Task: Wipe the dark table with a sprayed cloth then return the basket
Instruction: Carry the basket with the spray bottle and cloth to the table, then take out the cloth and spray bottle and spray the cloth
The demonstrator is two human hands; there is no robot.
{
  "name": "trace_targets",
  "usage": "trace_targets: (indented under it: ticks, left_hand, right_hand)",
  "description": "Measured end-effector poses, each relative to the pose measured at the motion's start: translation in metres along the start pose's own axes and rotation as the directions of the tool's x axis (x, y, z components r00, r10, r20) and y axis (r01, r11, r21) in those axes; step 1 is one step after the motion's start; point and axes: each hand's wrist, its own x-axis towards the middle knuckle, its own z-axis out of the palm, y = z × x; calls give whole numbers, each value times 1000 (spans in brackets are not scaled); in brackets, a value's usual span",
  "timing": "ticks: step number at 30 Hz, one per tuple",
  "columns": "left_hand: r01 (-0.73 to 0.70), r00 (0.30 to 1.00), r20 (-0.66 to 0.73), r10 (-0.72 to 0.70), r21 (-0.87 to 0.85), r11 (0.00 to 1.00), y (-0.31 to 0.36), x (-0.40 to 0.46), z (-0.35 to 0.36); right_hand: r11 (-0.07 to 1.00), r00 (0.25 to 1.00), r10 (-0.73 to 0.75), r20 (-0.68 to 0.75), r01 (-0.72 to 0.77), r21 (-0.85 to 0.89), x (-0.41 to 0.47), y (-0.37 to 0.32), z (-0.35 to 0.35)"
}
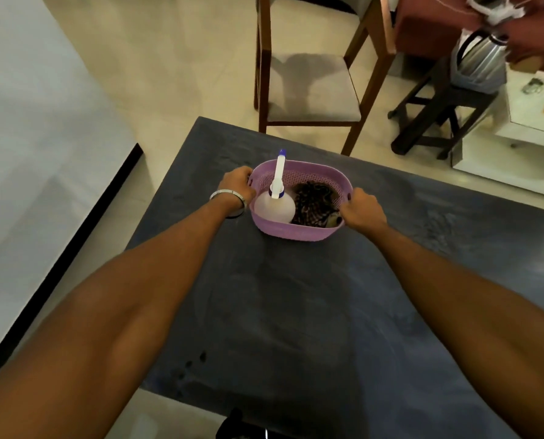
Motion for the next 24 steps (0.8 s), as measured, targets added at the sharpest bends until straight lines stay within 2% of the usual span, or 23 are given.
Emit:
trace_targets:
  ticks: [11, 16, 17, 19, 21, 22, 24]
  left_hand:
    - [32, 999, -12, -32, -23, 999, 9, 7, 5]
    - [45, 997, 69, -44, -26, 999, 17, 2, 0]
    - [44, 994, 98, -41, -27, 999, 18, 1, 0]
    - [25, 993, 119, -20, -38, 999, 22, -3, 0]
    - [-48, 999, 7, 49, -85, 995, 24, -10, 2]
    - [-90, 994, -80, 81, -116, 989, 25, -14, 3]
    - [-144, 972, -207, 109, -164, 976, 26, -22, 6]
  right_hand:
    - [1000, 1000, 26, -11, -26, 2, 0, -1, 3]
    - [995, 994, 83, 69, -86, 43, -1, -8, -2]
    - [996, 996, 77, 51, -79, 42, -3, -9, -3]
    - [1000, 994, -6, -107, 8, 19, -10, -13, -3]
    - [988, 950, -147, -277, 152, -4, -18, -20, 0]
    - [975, 930, -214, -298, 220, -16, -20, -24, 2]
    - [957, 938, -289, -192, 286, -46, -17, -34, 9]
